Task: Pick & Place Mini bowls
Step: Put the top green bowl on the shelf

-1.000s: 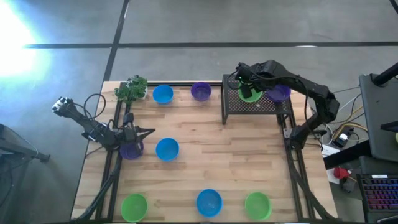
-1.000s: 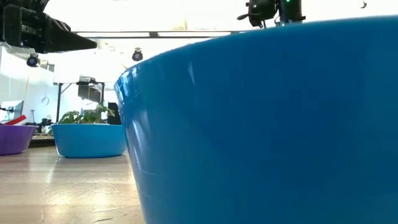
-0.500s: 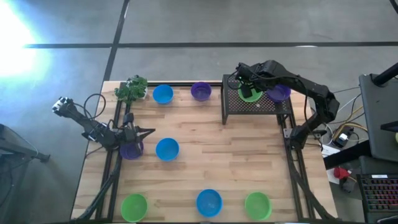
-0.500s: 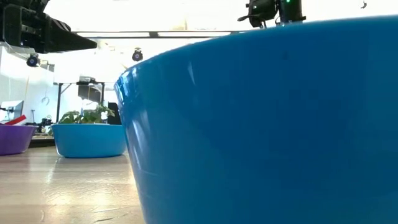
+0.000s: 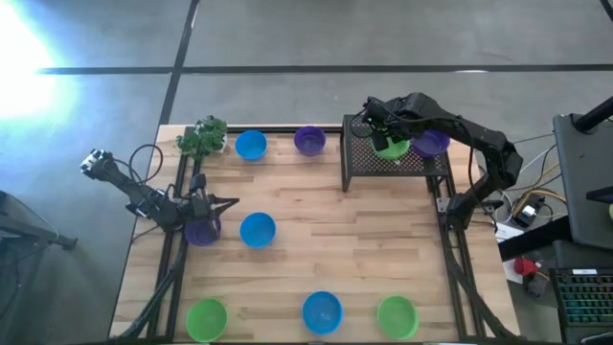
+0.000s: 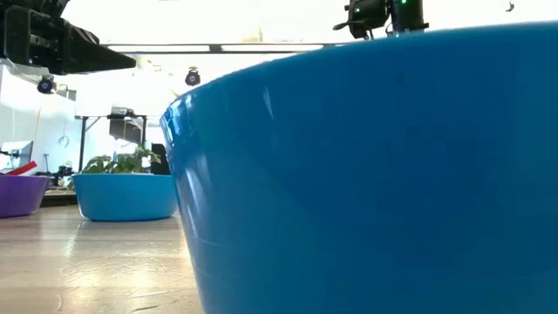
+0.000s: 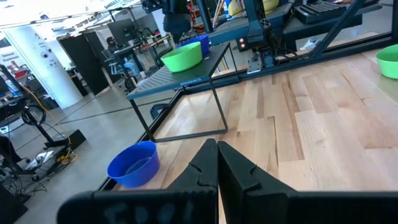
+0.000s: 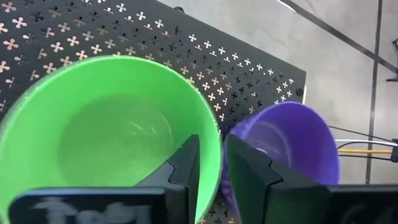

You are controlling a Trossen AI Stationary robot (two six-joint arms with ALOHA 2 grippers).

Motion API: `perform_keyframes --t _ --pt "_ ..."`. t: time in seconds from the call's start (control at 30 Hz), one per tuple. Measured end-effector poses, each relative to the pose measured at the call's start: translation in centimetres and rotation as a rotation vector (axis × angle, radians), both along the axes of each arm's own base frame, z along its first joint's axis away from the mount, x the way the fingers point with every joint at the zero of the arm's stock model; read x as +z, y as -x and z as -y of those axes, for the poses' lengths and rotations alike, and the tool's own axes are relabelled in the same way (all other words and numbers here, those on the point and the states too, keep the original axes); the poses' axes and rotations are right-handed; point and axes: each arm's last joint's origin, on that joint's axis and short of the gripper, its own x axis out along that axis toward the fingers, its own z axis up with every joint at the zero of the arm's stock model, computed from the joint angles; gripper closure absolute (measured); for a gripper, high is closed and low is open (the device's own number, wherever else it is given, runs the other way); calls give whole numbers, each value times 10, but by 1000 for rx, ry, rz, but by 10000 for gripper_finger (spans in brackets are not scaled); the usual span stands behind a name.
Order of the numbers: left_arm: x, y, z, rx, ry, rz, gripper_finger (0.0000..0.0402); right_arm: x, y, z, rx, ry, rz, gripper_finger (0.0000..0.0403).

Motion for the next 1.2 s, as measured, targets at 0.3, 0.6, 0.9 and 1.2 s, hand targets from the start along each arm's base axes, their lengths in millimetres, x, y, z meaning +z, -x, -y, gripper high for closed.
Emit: perform_keyframes --t 0.3,0.6,0.9,1.2 --pt "0 0 0 0 0 0 402 -1 -2 -2 9 -48 33 311" --pt "0 0 0 0 0 0 402 -2 -12 -2 139 -156 136 331" --pt "0 0 0 0 0 0 402 -5 -12 -3 132 -185 148 339" --pt "0 0 0 0 0 0 402 -19 -6 3 95 -205 100 339"
